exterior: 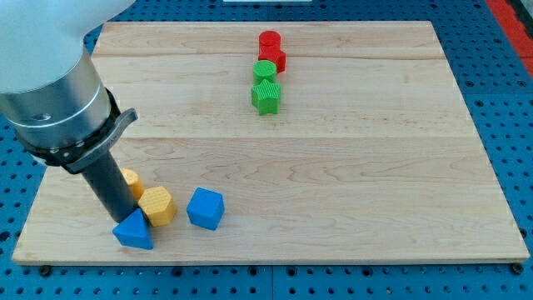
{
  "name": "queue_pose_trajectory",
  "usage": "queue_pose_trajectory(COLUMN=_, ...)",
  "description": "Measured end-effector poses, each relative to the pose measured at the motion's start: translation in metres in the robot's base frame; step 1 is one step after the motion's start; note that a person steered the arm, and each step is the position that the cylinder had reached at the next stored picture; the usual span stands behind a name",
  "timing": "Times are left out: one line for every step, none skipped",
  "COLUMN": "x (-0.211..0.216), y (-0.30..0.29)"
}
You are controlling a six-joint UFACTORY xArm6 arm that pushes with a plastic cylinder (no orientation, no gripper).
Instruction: Push the blue triangle close bottom to the blue cube
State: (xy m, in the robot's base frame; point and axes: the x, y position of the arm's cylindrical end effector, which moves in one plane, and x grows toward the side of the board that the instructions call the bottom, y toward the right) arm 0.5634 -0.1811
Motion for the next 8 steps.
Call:
queue_pose_trajectory(x=-0.008, y=-0.056)
queue_pose_trajectory(x=0.005, y=-0.094)
queue_pose_trajectory(x=0.020, y=-0.048)
queue_pose_trajectory(x=0.024, y=0.032)
queue_pose_trajectory(x=0.028, y=0.033)
queue_pose_trajectory(x=0.044, y=0.002)
queue_pose_trajectory(x=0.054, y=0.031)
queue_pose_trajectory(x=0.054, y=0.075)
